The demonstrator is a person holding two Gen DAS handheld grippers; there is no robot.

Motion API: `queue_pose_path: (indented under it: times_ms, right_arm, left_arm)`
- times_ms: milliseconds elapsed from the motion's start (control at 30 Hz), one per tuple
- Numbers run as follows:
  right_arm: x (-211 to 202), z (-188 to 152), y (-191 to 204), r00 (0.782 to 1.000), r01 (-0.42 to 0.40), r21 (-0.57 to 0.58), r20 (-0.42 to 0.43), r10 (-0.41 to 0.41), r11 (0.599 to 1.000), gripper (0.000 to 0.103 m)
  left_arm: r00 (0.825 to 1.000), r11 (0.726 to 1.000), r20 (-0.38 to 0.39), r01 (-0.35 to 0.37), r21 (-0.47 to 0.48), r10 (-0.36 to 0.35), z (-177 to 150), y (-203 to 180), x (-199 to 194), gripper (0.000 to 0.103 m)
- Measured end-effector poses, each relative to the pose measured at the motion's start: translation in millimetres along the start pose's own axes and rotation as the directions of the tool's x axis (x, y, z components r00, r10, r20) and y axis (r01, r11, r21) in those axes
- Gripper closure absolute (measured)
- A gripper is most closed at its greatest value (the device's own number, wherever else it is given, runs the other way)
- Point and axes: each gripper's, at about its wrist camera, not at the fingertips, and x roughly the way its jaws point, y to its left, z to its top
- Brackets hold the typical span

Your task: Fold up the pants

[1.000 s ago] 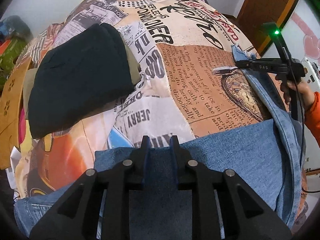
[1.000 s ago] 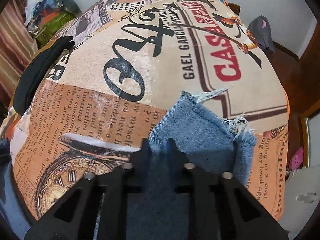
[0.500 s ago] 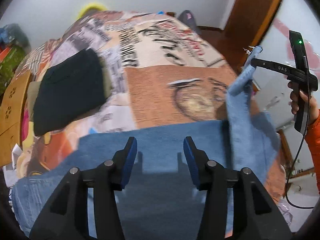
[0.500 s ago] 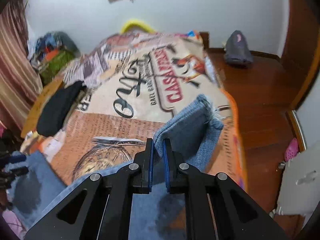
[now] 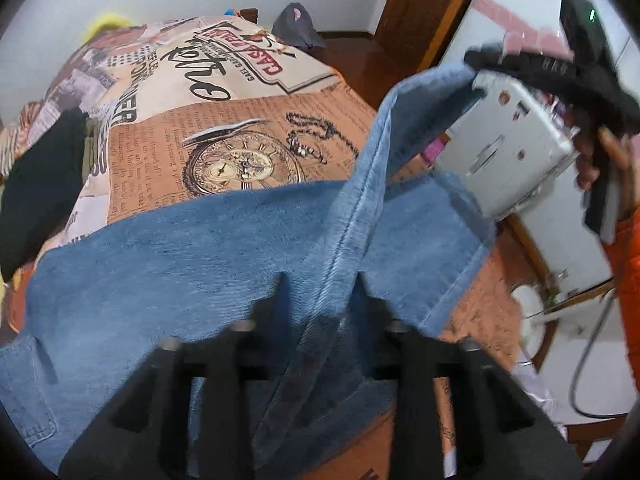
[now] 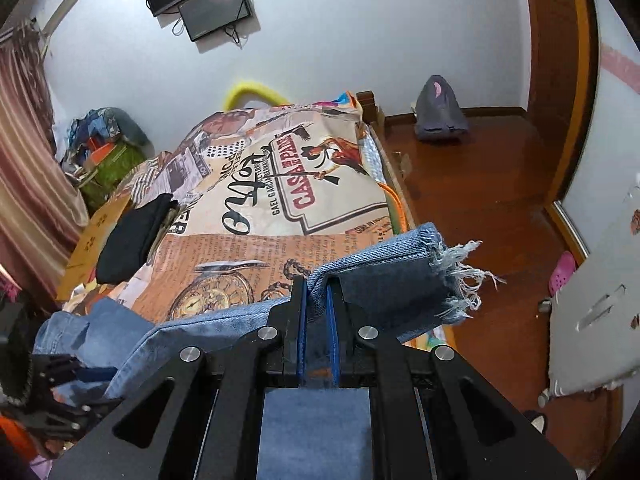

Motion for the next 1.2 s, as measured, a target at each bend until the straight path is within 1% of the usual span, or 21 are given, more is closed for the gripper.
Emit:
queue_pose_path:
  times_ms: [67, 133, 233, 300, 367, 433, 500, 600, 733, 900, 967, 1033, 1200]
  right_arm:
    - [-2, 0, 1, 1.0, -0.007, 0.001, 0.006, 0.007, 1.0, 0.095]
    - [-5, 2, 4, 1.0, -0.015, -0.003, 0.019, 0.015, 1.0, 0.095]
    - [-10, 10, 8, 0.998, -0.028, -0.011, 0.055, 0.029, 1.0, 0.095]
    - [-17, 16, 10, 0.996, -0.038, -0.017, 0.083, 0.039, 0.999, 0.095]
    - [-25, 20, 11, 0.992, -0.048, -0.028, 0.117, 0.051, 0.998, 0.095]
    - [-31, 21, 11, 0.989, -0.039, -0.047, 0.142, 0.045, 0.998, 0.095]
    - [-31, 16, 6, 0.989, -0.029, -0.054, 0.142, 0.037, 0.998, 0.095]
    - [-21, 0, -10, 0.995, -0.018, -0.035, 0.094, 0.021, 0.999, 0.095]
    - [-8, -36, -36, 1.0, 0.005, 0.01, 0.011, -0.005, 1.0, 0.095]
    - [-13, -77, -66, 0.999, -0.018, 0.102, -0.045, 0.023, 0.995, 0.095]
    - [-15, -93, -72, 0.998, -0.024, 0.131, -0.059, 0.032, 0.991, 0.095]
    - [-19, -107, -73, 0.998, -0.013, 0.132, -0.065, 0.022, 0.991, 0.095]
    - [-28, -133, -77, 0.998, -0.012, 0.172, -0.057, 0.022, 0.985, 0.095]
  left_arm:
    - [0.999, 0.999, 0.023, -0.039, 0.028, 0.038, 0, -4, 0, 0.093]
    - [0.995, 0.995, 0.064, -0.086, 0.053, 0.083, 1, -8, -6, 0.093]
    - [0.988, 0.993, 0.113, -0.108, 0.038, 0.103, 8, -8, -20, 0.094]
    - [0.978, 0.99, 0.165, -0.138, 0.028, 0.131, 12, -10, -33, 0.094]
    - [0.969, 0.986, 0.201, -0.159, 0.047, 0.146, 12, -17, -38, 0.094]
    - [0.97, 0.984, 0.197, -0.162, 0.073, 0.145, 11, -24, -34, 0.094]
    - [0.975, 0.982, 0.169, -0.162, 0.102, 0.143, 7, -34, -19, 0.094]
    - [0.984, 0.983, 0.127, -0.14, 0.122, 0.124, -1, -45, 1, 0.094]
    - [0.992, 0.987, 0.088, -0.105, 0.12, 0.095, -11, -54, 13, 0.094]
    - [0.998, 0.993, 0.032, -0.052, 0.106, 0.049, -23, -56, 22, 0.093]
    - [0.999, 0.994, 0.025, -0.046, 0.1, 0.043, -27, -57, 23, 0.093]
    - [0.998, 0.994, 0.035, -0.052, 0.096, 0.049, -29, -58, 20, 0.093]
    - [0.997, 0.994, 0.053, -0.056, 0.095, 0.052, -34, -59, 14, 0.093]
